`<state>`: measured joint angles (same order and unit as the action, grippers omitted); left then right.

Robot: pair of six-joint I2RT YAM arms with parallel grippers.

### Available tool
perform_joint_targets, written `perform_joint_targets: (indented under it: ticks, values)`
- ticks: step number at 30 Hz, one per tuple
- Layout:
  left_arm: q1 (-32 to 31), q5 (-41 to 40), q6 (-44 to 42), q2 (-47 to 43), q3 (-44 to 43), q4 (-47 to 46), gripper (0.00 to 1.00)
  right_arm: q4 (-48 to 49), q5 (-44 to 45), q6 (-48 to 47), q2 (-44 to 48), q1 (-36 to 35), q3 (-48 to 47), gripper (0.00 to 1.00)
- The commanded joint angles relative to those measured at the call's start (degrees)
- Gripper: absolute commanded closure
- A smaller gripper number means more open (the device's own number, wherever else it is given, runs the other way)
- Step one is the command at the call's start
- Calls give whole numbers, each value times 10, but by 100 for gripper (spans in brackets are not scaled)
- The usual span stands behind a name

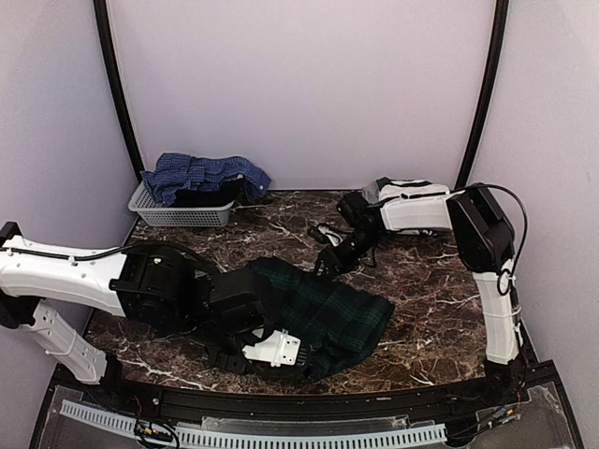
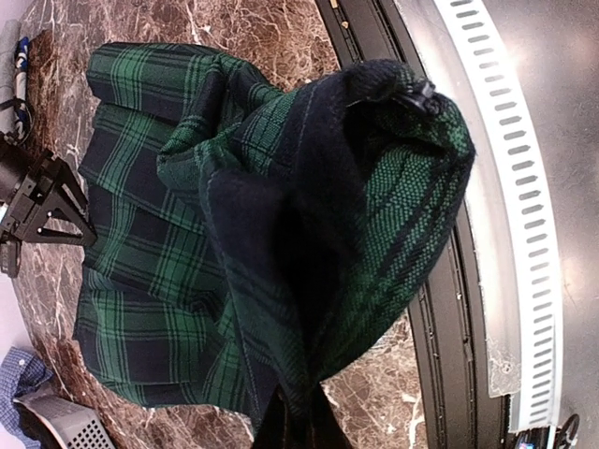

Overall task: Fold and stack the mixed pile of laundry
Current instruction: Fold the rectangle-folded skirt at the center of the board.

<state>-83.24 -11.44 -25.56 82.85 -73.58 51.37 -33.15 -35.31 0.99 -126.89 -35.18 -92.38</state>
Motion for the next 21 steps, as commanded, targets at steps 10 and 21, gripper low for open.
perform_joint_targets:
  ticks: [10, 21]
  values:
    - [93, -1, -170, 76, -126, -11, 100, 5, -115, -20, -39, -56, 14, 77]
    - [157, 5, -281, 146, -173, -86, 94, 32, -156, -18, -39, -84, 19, 82]
